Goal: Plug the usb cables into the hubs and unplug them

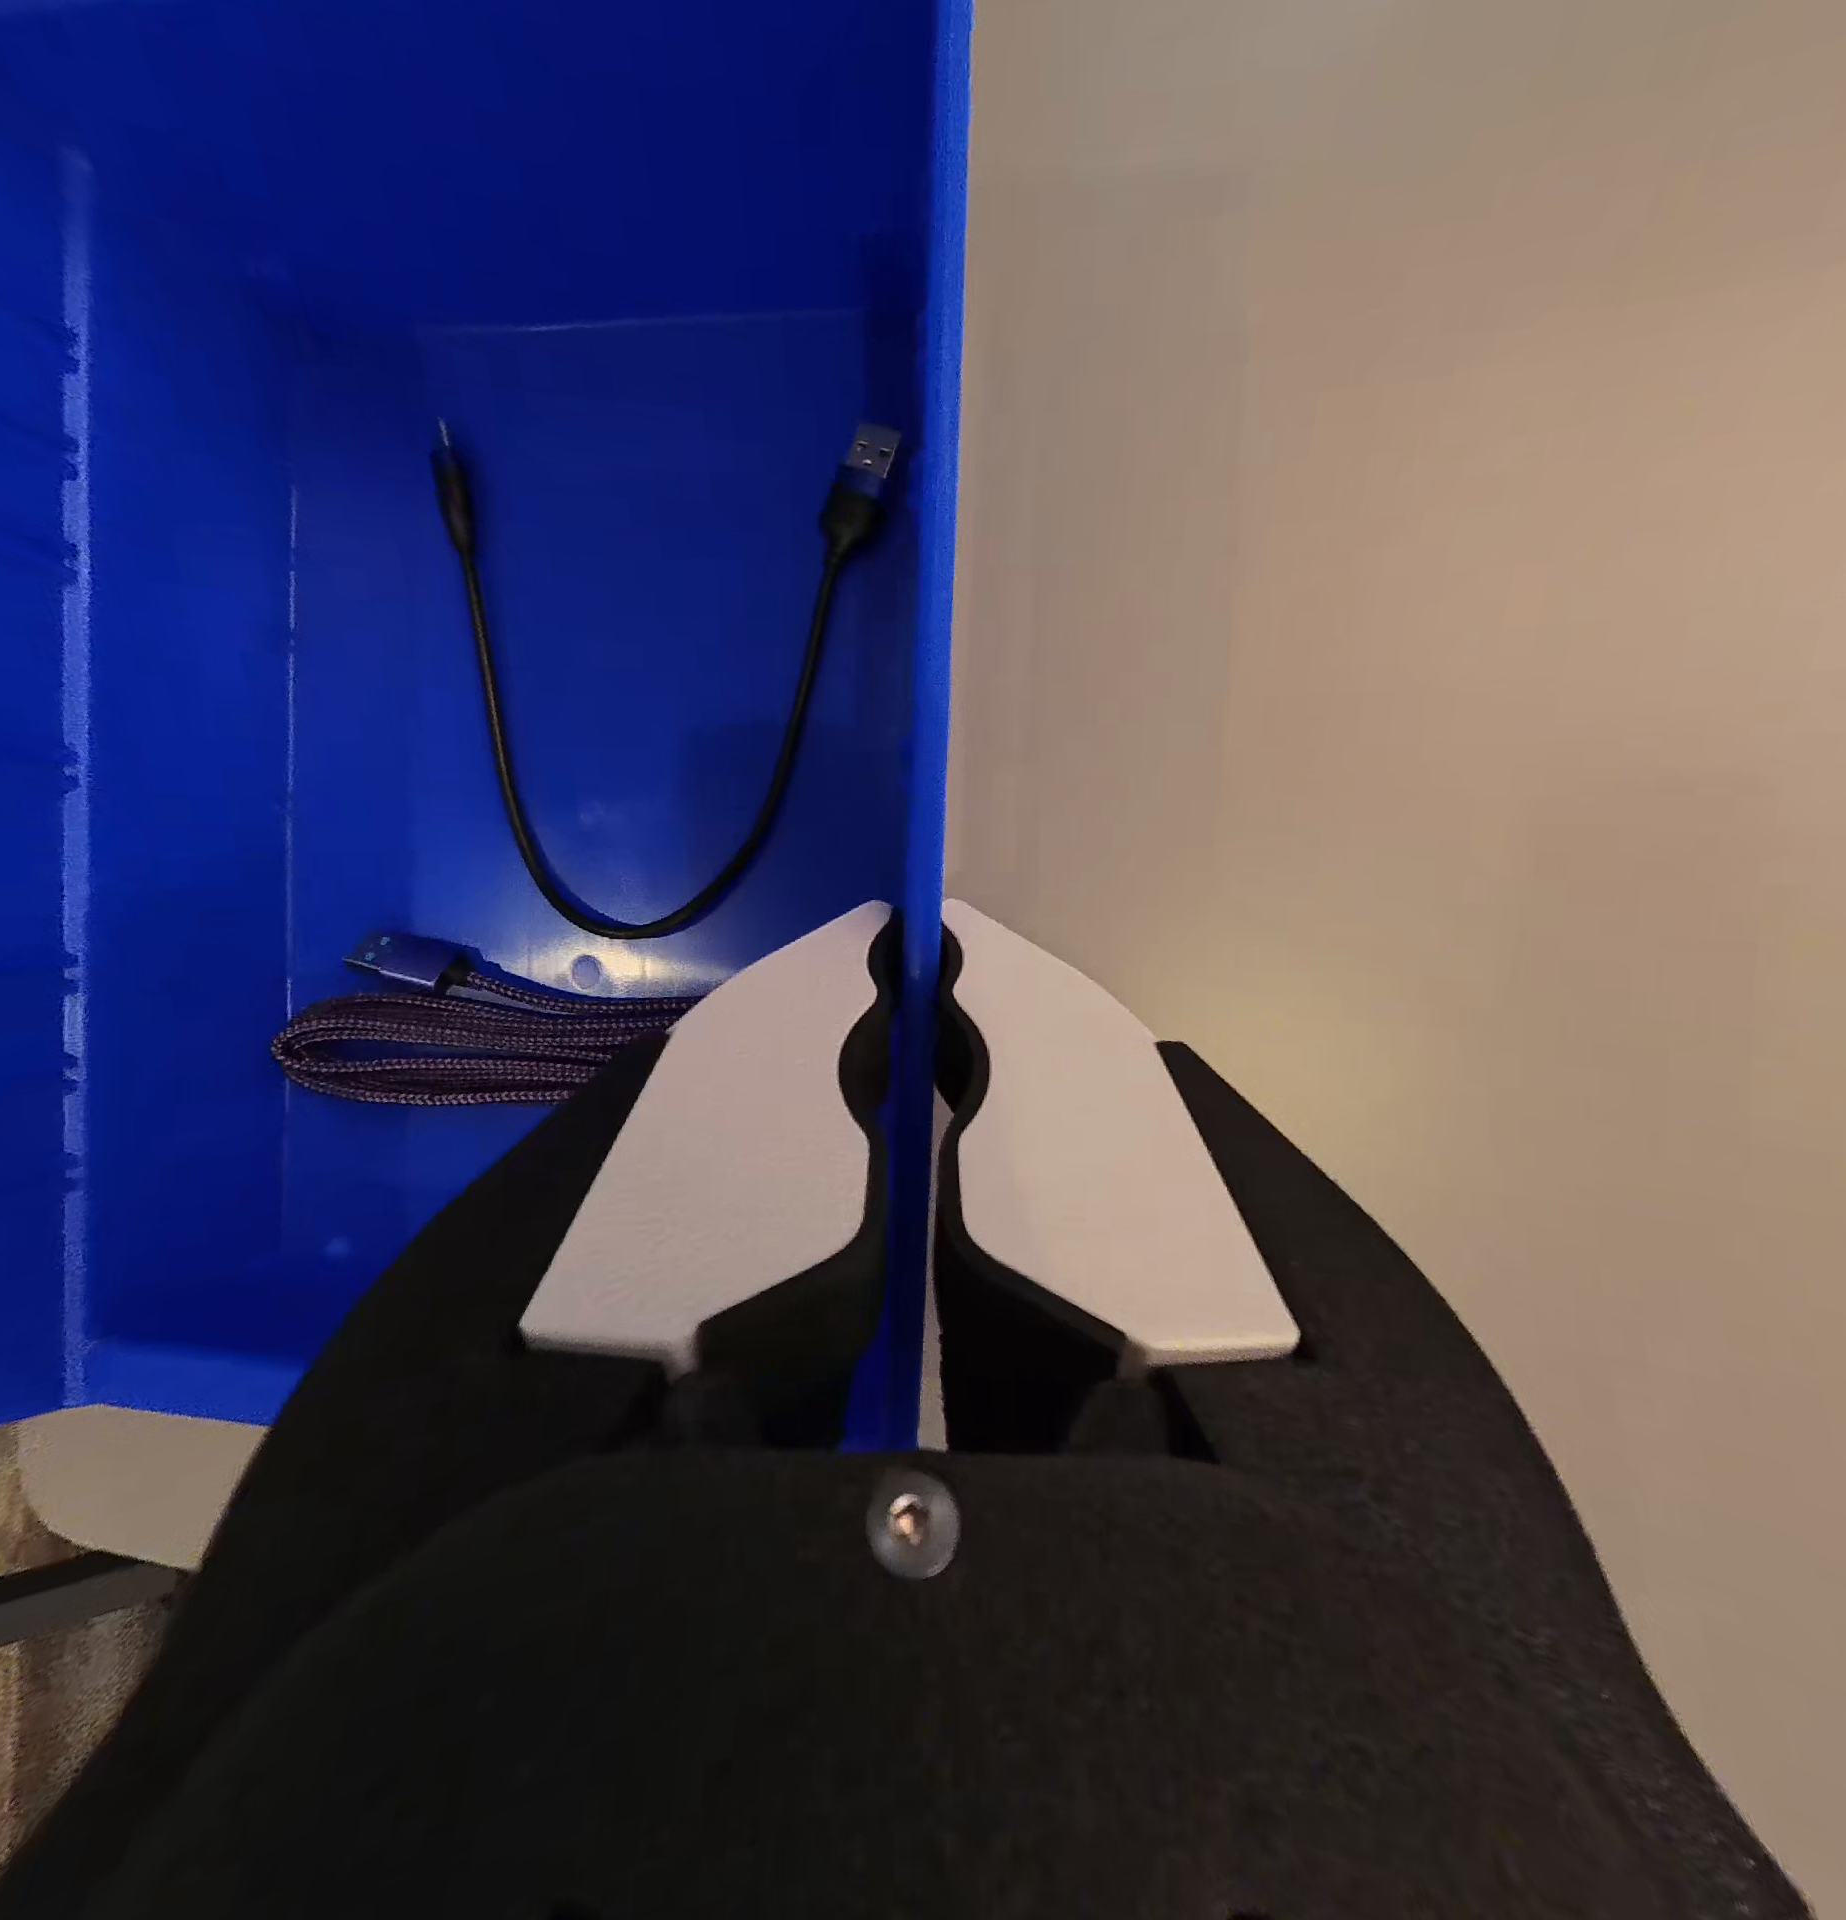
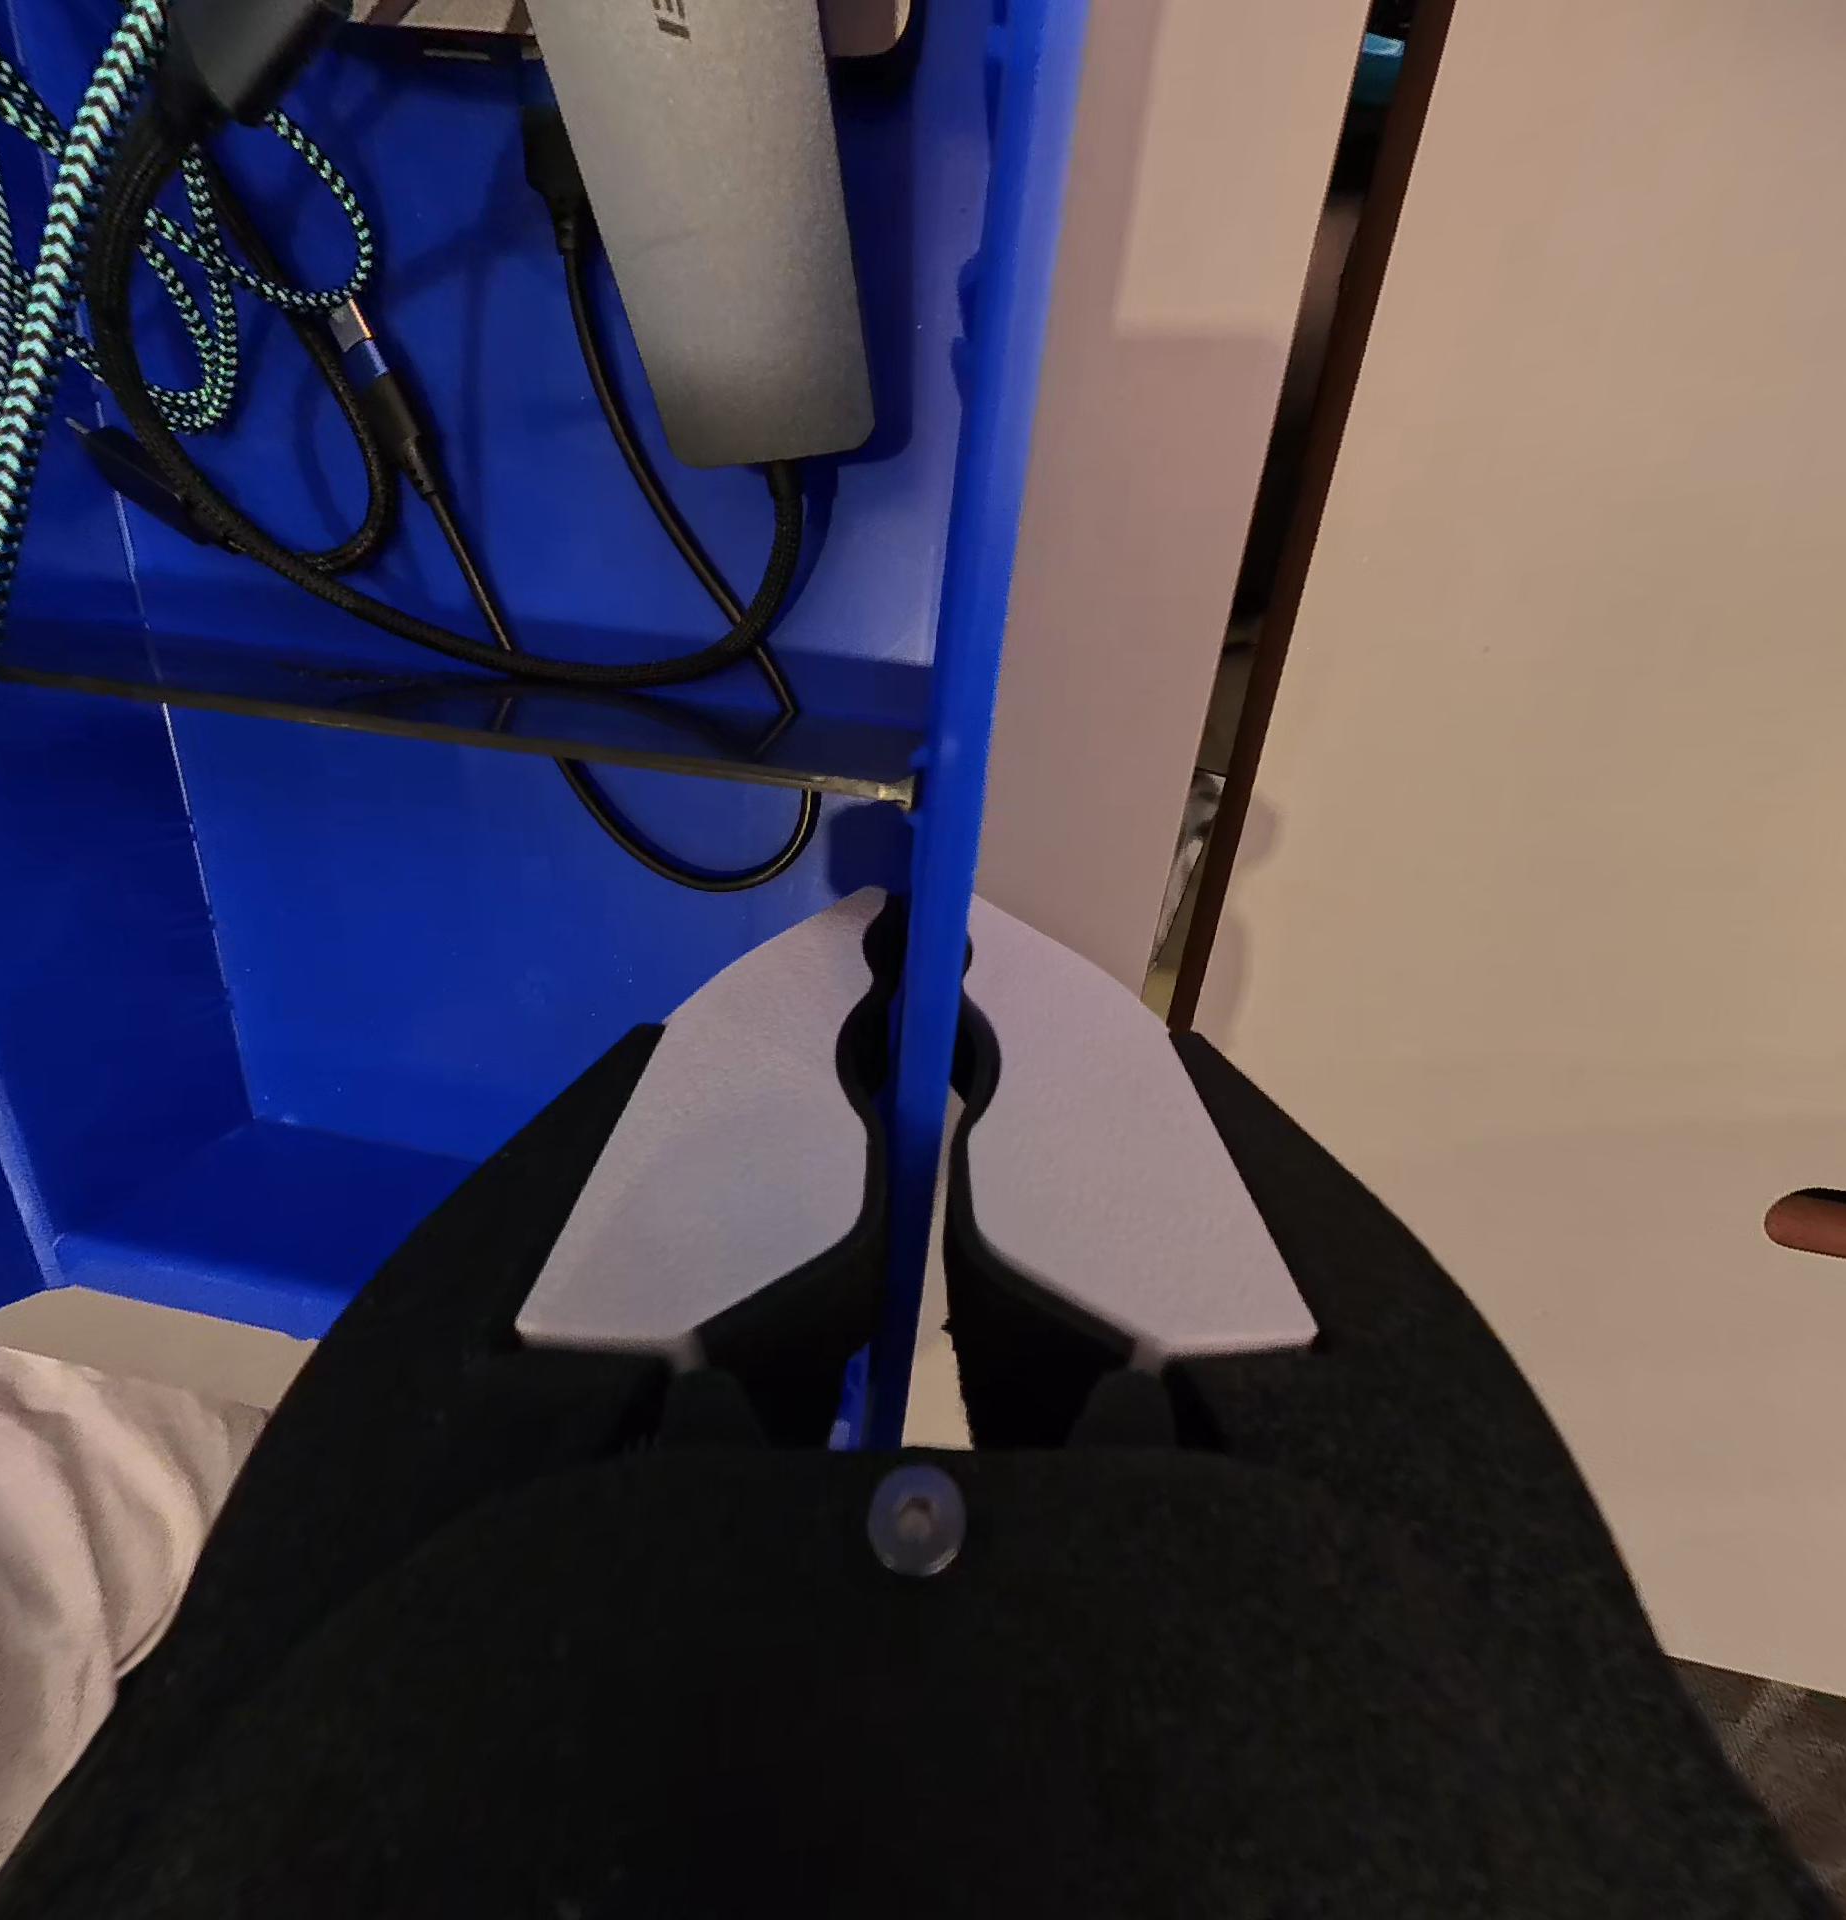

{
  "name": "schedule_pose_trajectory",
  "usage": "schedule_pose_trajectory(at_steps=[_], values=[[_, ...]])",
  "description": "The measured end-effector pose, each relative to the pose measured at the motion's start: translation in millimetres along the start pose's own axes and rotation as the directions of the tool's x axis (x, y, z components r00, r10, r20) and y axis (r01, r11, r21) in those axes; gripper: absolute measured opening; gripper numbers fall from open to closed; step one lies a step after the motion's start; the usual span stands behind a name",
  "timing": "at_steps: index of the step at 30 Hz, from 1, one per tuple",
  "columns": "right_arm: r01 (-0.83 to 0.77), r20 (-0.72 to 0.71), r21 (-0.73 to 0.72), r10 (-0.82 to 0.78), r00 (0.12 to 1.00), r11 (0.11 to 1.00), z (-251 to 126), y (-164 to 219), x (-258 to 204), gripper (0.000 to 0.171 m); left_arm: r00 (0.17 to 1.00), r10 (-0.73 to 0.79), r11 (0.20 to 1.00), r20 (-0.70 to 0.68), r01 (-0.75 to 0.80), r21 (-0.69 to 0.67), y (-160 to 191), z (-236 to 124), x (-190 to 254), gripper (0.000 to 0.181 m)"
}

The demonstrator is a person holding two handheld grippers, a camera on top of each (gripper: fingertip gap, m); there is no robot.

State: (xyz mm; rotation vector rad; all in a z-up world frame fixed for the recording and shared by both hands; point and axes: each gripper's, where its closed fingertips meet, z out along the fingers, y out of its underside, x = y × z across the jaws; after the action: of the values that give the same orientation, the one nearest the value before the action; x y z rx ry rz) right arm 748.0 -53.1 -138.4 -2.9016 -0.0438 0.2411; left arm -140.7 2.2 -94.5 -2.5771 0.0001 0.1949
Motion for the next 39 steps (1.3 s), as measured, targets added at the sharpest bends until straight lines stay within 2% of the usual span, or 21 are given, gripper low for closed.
schedule_pose_trajectory(at_steps=[8, 20, 31, 36, 39], values=[[-0.030, 0.002, -0.001, 0.030, 1.000, 1.000, 0.1, 1.6, -2.2, 0.006, 0.998, 0.037, 0.999, 0.051, -0.038, 0.012, 6.2, -11.5, 50.4, 0.004], [-0.075, 0.001, -0.004, 0.075, 0.997, 0.997, 0.1, 4.7, -7.6, 0.005, 0.994, 0.105, 0.994, 0.021, -0.106, 0.032, 10.0, -30.0, 159.0, 0.004], [-0.151, -0.019, -0.009, 0.151, 0.988, 0.989, 2.1, 8.9, -28.8, 0.005, 0.988, 0.136, 0.990, -0.070, -0.132, 0.056, 7.8, -41.8, 243.5, 0.004], [-0.133, -0.035, -0.012, 0.132, 0.991, 0.991, 4.7, 7.6, -43.3, 0.006, 0.981, 0.153, 0.988, -0.119, -0.148, 0.043, 7.7, -45.2, 265.1, 0.009], [-0.097, -0.033, -0.037, 0.096, 0.995, 0.995, 7.2, 9.4, -51.1, 0.011, 0.978, 0.120, 0.991, -0.172, -0.109, 0.072, 1.9, -49.9, 269.8, 0.015]])
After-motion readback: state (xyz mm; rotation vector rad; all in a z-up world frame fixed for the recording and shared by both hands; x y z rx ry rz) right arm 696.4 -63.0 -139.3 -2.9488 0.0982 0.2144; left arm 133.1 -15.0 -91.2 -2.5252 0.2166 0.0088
